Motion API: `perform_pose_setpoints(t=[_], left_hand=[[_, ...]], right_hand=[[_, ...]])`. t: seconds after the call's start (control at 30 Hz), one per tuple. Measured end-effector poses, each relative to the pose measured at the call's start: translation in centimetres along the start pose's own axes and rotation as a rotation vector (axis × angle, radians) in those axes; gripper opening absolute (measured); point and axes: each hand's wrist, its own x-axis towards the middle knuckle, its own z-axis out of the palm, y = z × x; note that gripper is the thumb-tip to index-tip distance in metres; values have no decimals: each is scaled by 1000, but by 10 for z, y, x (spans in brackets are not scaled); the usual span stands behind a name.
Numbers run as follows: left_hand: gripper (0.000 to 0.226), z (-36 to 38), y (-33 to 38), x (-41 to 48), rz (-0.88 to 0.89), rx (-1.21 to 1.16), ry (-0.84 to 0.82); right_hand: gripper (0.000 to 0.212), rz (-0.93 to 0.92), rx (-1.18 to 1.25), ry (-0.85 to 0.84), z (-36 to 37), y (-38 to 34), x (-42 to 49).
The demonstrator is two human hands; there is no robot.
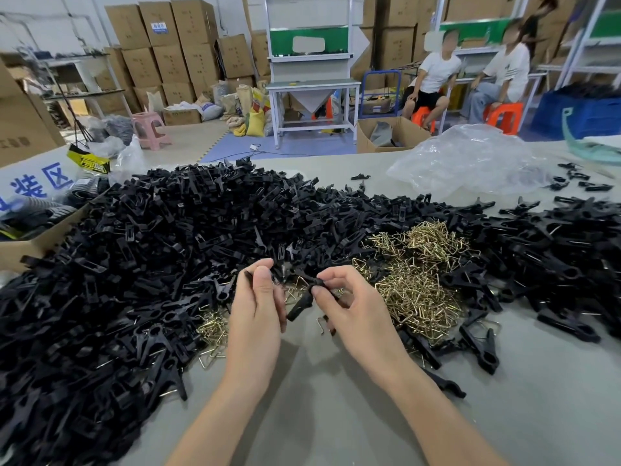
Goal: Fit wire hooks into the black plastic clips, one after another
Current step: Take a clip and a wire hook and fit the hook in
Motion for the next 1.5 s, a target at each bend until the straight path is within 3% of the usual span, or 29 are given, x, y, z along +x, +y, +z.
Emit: perform_pose_setpoints(t=[0.2,0.33,0.4,0.6,0.7,0.93,1.1,1.2,1.5], left_hand=[[38,1,-2,-2,41,160,-62],[16,3,7,-5,105,113,6],[9,2,9,-6,89,76,-27],[24,2,9,-2,-67,-60,-180],[28,6,8,-5,-102,-66,-258],[26,1,11,-3,-123,-105,-119],[38,-2,12,-4,-145,-133,-166],[28,-1,13,-4,-192,-198,-188],[23,-2,15,-5,-33,-54,-174]], right_hand=[[26,66,116,47,-2,-6,2],[24,118,209,61,-4,-6,5],[22,131,253,56,-5,-7,6],[15,116,349,25,-8,-12,5],[20,128,383,-33,-8,-12,5],[17,224,571,-40,-7,-7,8],[23,244,507,-101,-7,-10,6],[20,248,478,-100,-8,-11,5],[22,204,431,-122,-7,-5,7]])
